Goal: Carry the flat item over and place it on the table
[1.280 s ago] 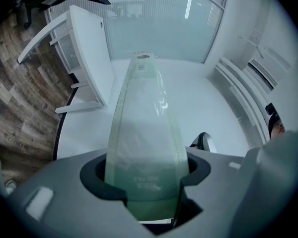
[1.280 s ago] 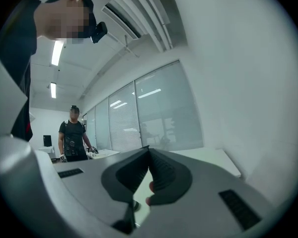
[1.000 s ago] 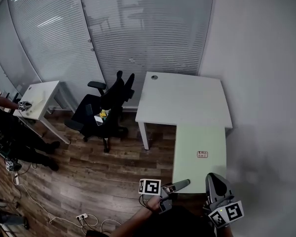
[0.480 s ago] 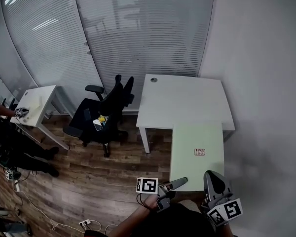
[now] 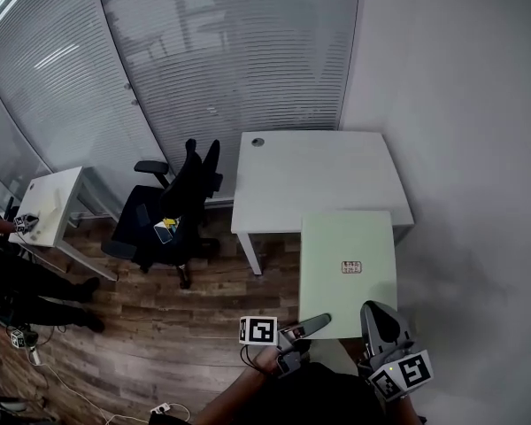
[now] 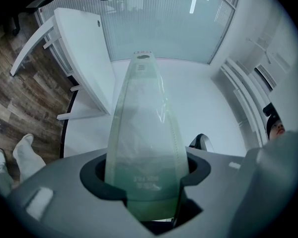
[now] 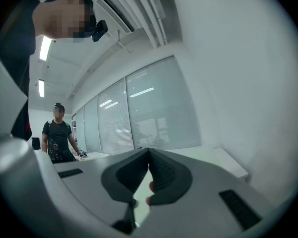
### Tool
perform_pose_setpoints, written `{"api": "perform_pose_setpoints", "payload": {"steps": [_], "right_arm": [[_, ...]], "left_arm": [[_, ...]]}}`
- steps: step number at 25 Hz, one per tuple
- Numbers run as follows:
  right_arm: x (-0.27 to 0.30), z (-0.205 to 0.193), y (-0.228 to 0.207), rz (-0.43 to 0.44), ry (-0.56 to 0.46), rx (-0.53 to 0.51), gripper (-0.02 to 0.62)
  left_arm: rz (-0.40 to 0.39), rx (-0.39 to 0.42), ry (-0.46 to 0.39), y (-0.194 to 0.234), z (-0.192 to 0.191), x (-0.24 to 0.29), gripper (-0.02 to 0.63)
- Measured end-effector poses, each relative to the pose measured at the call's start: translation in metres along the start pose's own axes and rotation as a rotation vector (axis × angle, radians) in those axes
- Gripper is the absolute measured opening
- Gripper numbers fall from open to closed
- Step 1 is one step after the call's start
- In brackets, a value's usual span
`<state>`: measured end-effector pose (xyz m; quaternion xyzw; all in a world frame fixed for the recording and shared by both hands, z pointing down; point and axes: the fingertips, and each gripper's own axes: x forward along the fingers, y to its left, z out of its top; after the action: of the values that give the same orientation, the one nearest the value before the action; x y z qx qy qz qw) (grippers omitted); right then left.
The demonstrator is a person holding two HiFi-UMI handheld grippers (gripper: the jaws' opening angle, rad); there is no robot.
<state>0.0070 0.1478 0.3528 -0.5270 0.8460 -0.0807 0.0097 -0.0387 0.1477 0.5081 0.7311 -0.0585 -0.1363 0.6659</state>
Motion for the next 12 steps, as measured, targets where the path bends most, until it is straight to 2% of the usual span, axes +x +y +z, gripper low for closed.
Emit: {"api": "perform_pose_setpoints", "payload": {"steps": [4, 7, 12], "right_arm": [[0.011, 0.002, -0.011, -0.006, 0.002, 0.016, 0.0], [0.027, 0.005, -0.023, 0.005, 0.007, 0.021, 0.0], [0.056, 0.005, -0.044, 0.031, 0.015, 0.029, 0.0]], "left_arm": [[0.039, 0.037, 0.008, 0.011, 0.014, 0.004, 0.276], [0.031, 0.007, -0.011, 0.01, 0.029, 0.013, 0.276], [0.065, 0.044, -0.02, 0.023, 0.058, 0.023, 0.276]]}}
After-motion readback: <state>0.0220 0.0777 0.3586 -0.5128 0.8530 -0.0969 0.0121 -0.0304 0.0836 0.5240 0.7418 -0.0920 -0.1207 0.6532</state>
